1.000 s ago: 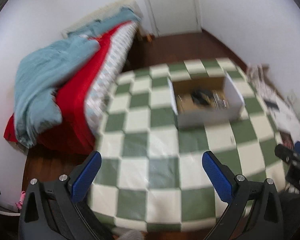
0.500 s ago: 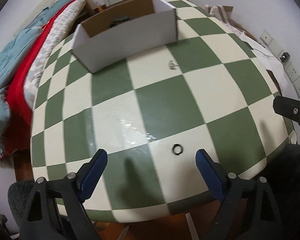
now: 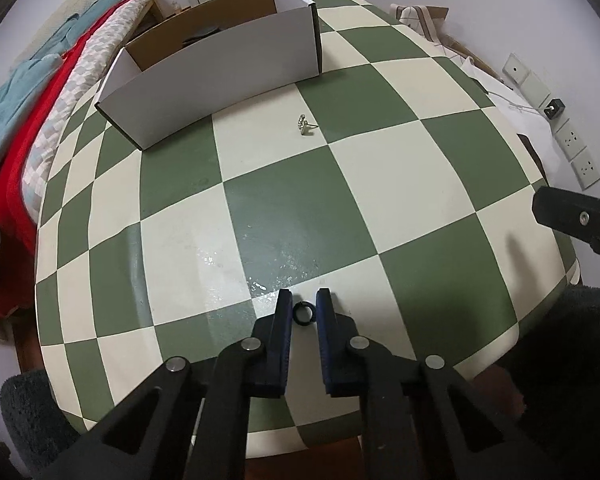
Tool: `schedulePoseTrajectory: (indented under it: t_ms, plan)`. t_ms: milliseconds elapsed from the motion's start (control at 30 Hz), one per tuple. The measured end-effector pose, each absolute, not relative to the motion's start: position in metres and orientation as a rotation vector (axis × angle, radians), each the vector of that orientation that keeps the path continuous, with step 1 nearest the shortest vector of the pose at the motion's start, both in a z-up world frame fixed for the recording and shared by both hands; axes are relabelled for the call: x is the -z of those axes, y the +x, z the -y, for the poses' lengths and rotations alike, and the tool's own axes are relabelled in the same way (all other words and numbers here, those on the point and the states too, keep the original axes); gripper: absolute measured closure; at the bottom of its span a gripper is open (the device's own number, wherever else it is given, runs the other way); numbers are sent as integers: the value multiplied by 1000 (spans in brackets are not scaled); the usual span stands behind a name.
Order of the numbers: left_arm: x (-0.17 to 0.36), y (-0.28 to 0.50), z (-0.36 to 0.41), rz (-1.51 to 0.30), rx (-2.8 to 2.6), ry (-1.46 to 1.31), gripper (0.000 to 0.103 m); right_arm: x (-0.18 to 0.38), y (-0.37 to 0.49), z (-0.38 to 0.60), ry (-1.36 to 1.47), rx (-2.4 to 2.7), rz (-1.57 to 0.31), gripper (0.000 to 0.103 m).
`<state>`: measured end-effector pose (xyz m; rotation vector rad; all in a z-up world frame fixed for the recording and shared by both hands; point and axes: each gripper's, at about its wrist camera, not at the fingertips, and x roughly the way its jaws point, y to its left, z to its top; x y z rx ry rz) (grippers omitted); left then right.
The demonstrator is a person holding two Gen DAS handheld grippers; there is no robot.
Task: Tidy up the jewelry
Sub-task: 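Grasp the small black ring with the left gripper while the right gripper approaches a silver earring, then grasp the small silver earring with the right gripper while the left gripper lifts the ring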
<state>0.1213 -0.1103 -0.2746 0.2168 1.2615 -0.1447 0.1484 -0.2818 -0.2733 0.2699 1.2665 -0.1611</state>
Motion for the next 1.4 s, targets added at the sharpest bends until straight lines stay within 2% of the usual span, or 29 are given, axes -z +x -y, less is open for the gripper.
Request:
schedulePoseTrajectory:
  t_ms: [200, 400, 600, 800, 967, 1133, 1333, 1400]
  plan:
    - [271, 130, 86, -1251, 100, 184, 94, 270, 154, 272, 265, 138, -1259, 42]
    - [263, 158, 21, -1234, -55, 103, 94, 271, 178, 244, 271, -8, -1245, 42]
    - [267, 176, -27, -1242, -170, 39, 94, 288, 221, 188, 159, -108, -1240, 42]
    - [269, 183, -38, -1243, -185, 11, 94, 312, 249, 141, 25, -123, -1225, 43]
    - [270, 186, -38, -1243, -175, 6, 94, 316, 250, 122, -90, -96, -1172, 53]
    - [270, 187, -40, -1243, -169, -6, 94, 314, 250, 118, -101, -103, -1143, 78]
    - [268, 185, -39, -1235, -167, -10, 94, 315, 248, 118, -113, -109, -1134, 96]
    - [266, 185, -39, -1232, -165, -12, 94, 315, 247, 117, -114, -107, -1131, 98]
